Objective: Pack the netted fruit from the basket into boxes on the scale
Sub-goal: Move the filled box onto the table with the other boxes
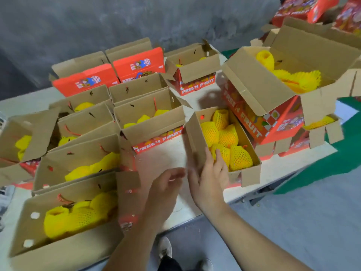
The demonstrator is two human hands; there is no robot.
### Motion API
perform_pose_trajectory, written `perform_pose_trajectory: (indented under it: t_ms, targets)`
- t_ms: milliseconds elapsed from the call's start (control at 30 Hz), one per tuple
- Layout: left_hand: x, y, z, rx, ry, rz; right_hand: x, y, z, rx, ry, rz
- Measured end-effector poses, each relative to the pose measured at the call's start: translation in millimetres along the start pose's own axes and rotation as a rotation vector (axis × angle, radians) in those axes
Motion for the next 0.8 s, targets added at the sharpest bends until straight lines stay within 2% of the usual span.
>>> perform_pose_trajectory:
  t_ms: [33,100,200,267,333,367,433,467,533,633,800]
  targets:
    - [-17.9,-1.5,-2.4,0.048,-0.078,0.022,8.7,14.4,-4.7,-0.065,0.054,0.018]
    - [-58.4,0.7,-12.4,0.105,-0.234,0.085,30.2,39.2,-18.3,-0.145,0.265,0.174]
    - [-128.6,15.8,-31.4,0.149,-0.421,0.251,60.6,72.5,-44.9,-0.113,0.621,0.386]
    - [-182.7,32.3,-42.1,0.161,-0.563,0.408,82.8,96.0,-60.8,-0.107,0.767,0.416]
    - [-239.0,54.3,-45.5,0.042,-0.716,0.606,108.3,118.5,-71.6,-0.114,0.800,0.315]
    - [-265.3,67.5,-45.8,-0.112,-0.759,0.679,120.7,128.0,-73.6,-0.122,0.776,0.233]
    - [-304.2,94.8,-46.2,-0.406,-0.687,0.685,140.9,139.9,-70.6,-0.129,0.692,0.077]
    - [-314.8,106.6,-46.4,-0.469,-0.600,0.656,147.9,143.3,-65.3,-0.118,0.658,0.047]
    - [-325.6,125.3,-45.6,-0.474,-0.478,0.663,159.7,147.1,-53.8,-0.072,0.667,0.088]
    - [-347.2,146.8,-38.9,-0.450,-0.421,0.688,172.0,145.1,-47.1,-0.046,0.627,0.059]
    - [-370.8,160.5,-32.2,-0.467,-0.329,0.268,175.9,145.5,-48.4,0.022,0.625,0.038]
Point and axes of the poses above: each hand's wrist, its own z-axis towards the middle knuckle, its own x-axis out of the palm, y = z × x, the point moved 1 cm from there along z, towards the middle knuckle, and after that the axes turned 2 degrees about -z, right-handed, at the moved point
